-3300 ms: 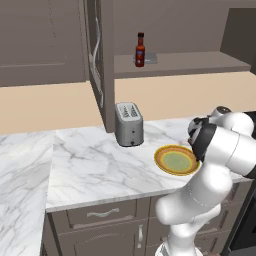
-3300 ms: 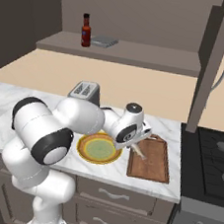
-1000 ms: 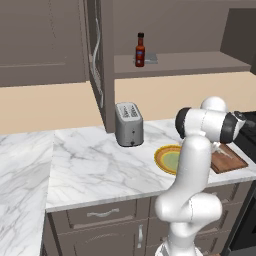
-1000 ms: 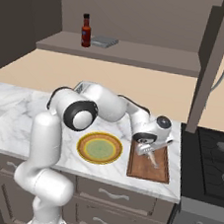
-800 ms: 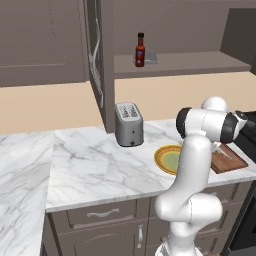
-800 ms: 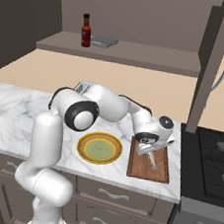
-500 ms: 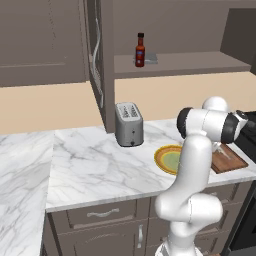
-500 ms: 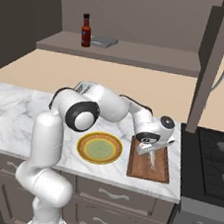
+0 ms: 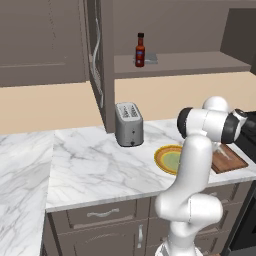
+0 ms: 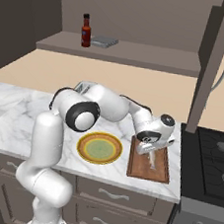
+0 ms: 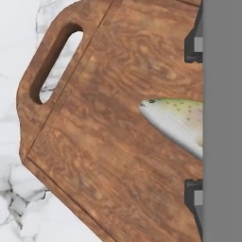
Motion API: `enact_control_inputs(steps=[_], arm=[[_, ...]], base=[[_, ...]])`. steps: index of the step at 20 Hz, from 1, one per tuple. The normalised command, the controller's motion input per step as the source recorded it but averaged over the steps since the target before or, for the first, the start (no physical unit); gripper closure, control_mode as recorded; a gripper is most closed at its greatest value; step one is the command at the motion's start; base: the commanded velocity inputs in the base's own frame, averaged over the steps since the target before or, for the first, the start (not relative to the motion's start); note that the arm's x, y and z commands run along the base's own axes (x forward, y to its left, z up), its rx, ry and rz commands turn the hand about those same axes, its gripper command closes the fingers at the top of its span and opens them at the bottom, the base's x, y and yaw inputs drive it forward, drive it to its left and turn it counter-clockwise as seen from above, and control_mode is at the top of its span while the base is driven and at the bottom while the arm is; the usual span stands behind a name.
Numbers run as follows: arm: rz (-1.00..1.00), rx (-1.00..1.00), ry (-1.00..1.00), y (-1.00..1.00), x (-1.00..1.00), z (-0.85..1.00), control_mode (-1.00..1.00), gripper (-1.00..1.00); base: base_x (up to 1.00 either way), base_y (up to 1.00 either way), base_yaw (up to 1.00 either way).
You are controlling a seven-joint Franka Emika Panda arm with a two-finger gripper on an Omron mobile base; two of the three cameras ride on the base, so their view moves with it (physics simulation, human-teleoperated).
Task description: Pick the fish from the plate and place it on the cutting board. Then pick the condiment bottle from the cabinet and place it next to the cutting board.
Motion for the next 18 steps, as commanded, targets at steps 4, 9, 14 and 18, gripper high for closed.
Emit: enact_control_inputs(steps=[4,9,14,18], arm=[[0.0,0.0,0.08,0.0,0.0,0.3,-1.0,-1.0],[0.0,0.0,0.05,0.0,0.0,0.4,-1.0,-1.0],[0.0,0.0,0.0,0.11,-0.04,0.14,-1.0,-1.0],[0.0,0.0,-0.01,0.17,-0.14,0.01,-1.0,-1.0]], base=[[0.0,0.0,0.0],[0.0,0.0,0.0],[0.0,0.0,0.0],[0.0,0.0,0.0]])
